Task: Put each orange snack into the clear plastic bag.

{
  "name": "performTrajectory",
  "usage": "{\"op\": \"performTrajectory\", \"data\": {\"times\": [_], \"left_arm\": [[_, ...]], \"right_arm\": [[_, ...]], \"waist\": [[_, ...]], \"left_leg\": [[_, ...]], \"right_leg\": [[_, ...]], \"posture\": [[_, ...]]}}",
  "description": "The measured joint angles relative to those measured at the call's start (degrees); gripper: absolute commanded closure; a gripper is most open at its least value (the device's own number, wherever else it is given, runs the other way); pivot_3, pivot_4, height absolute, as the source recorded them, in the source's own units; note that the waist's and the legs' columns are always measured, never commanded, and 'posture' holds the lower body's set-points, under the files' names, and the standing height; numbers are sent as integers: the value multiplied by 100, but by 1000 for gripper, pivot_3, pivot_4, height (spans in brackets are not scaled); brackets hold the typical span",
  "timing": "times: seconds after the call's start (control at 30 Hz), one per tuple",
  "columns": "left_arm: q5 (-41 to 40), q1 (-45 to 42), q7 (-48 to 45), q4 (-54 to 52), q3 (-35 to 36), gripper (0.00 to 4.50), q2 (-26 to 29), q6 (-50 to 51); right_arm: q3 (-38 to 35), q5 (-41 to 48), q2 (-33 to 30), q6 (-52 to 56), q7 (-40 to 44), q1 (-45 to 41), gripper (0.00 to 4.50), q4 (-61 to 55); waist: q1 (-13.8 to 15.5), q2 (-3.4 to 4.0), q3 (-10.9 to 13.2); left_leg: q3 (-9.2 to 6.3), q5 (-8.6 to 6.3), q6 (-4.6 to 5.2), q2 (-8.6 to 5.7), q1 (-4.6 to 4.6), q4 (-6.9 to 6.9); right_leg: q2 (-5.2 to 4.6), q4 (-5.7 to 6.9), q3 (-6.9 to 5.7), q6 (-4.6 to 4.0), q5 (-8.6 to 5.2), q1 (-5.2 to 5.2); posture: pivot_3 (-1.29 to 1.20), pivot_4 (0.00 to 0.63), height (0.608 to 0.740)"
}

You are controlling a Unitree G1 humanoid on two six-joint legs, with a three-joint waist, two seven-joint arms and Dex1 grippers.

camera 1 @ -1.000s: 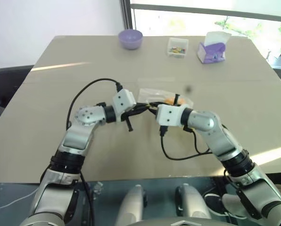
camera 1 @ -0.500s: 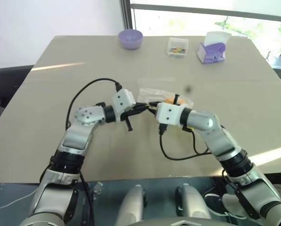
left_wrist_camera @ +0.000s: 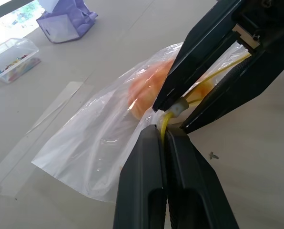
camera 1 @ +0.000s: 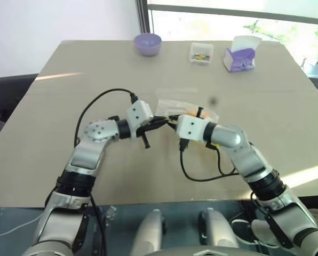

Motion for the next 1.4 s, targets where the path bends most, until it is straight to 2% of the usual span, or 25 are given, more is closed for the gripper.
{"op": "performTrajectory", "data": {"times": [0.57,0.77,1.13,1.4], "left_arm": [[-8,-41,-52,177,-27,4500,22,-322],[5,-76,-137,423,-67,4500,32,-465],[18,-76,-141,537,-67,4500,35,-501],[33,-77,-167,587,-68,4500,45,-478]], "right_arm": [[0,8,-74,56,-11,5,4478,-93],[-97,4,-411,94,-83,83,4478,-262],[-186,4,-605,178,-244,248,4478,-401],[-332,9,-1037,112,-291,667,4478,-650]], "waist": [[2,0,0],[4,1,1],[5,1,1],[12,0,2]], "left_leg": [[0,0,0,0,0,-1],[1,0,0,-1,-1,-1],[2,0,0,0,-2,-3],[3,0,0,0,-3,-3]], "right_leg": [[0,-1,0,0,0,0],[-1,-2,0,0,0,0],[0,-3,0,0,0,-2],[-1,-4,0,0,0,-2]], "posture": [[0,150,740],[0,150,740],[0,150,740],[0,150,740]]}}
